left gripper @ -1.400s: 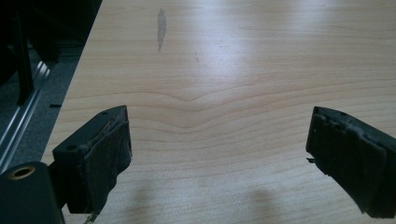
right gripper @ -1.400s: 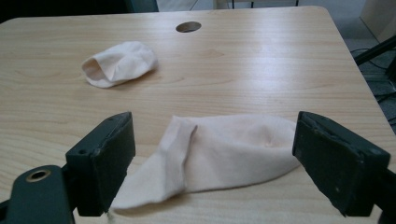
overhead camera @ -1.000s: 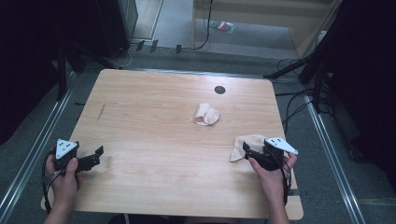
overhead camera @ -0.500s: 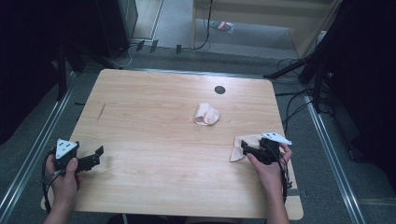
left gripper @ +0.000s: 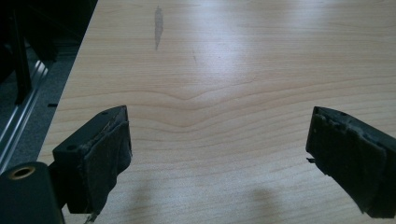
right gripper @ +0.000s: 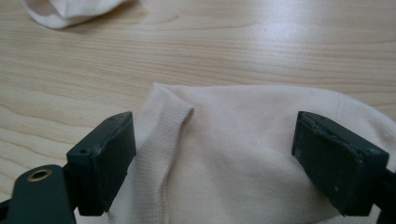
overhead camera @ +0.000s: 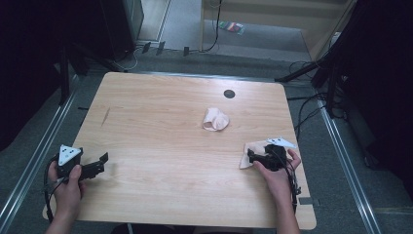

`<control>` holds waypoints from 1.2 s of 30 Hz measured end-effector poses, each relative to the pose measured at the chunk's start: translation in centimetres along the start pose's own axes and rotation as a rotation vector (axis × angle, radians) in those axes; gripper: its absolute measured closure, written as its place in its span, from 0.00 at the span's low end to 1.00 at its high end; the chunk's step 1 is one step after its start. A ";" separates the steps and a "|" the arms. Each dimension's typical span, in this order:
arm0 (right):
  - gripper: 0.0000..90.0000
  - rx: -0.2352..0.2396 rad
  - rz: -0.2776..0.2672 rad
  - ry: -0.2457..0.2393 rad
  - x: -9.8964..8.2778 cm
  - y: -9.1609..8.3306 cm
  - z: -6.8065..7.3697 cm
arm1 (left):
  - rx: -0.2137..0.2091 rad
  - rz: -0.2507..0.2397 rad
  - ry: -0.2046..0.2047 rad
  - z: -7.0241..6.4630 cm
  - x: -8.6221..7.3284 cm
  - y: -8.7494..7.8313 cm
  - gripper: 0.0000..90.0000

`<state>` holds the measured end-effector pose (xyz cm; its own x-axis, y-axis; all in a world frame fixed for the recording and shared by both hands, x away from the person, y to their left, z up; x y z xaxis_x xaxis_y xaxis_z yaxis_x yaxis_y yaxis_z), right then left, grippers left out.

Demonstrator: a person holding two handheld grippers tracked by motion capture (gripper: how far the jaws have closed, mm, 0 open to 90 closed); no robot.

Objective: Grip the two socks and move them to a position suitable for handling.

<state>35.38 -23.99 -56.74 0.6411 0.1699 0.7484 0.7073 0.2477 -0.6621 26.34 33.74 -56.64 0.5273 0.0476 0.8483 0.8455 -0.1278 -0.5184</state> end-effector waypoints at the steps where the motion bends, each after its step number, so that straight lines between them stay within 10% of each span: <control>1: 0.16 0.000 0.000 0.000 0.0 0.0 0.0 | 0.001 0.001 -0.001 0.0 0.0 0.0 0.08; 8: 0.24 -0.056 -0.015 -0.016 -0.2 0.1 0.2 | 0.000 -0.002 -0.006 0.0 0.0 0.0 0.08; 13: 0.66 -0.143 -0.052 0.063 -0.6 -0.7 -0.2 | 0.001 -0.003 -0.007 0.0 0.0 0.0 0.08; 18: 0.90 -0.106 -0.066 0.105 -0.8 -0.9 -0.3 | 0.003 -0.003 -0.008 0.0 0.0 0.0 0.08; 23: 0.93 -0.102 -0.069 0.156 -0.5 -0.6 -0.5 | 0.014 -0.018 -0.024 0.2 0.0 -0.2 0.08; 36: 0.93 -0.122 -0.063 0.086 -0.5 -0.6 -0.3 | 0.036 0.011 0.013 -0.1 0.0 0.1 0.08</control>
<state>34.74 -24.51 -56.74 0.6140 0.0742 0.7858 0.7742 0.1370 -0.6179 26.46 33.62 -56.69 0.5356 0.0330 0.8438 0.8423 -0.0927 -0.5310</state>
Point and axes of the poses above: each handheld gripper's, and its own axes: y roughly forward along the jaws, x roughly out of its top, z roughly to its left, the point moved 3 cm from there along y, roughly forward along the jaws, and after that the axes turned 3 degrees about -y, right-handed, at the moved point
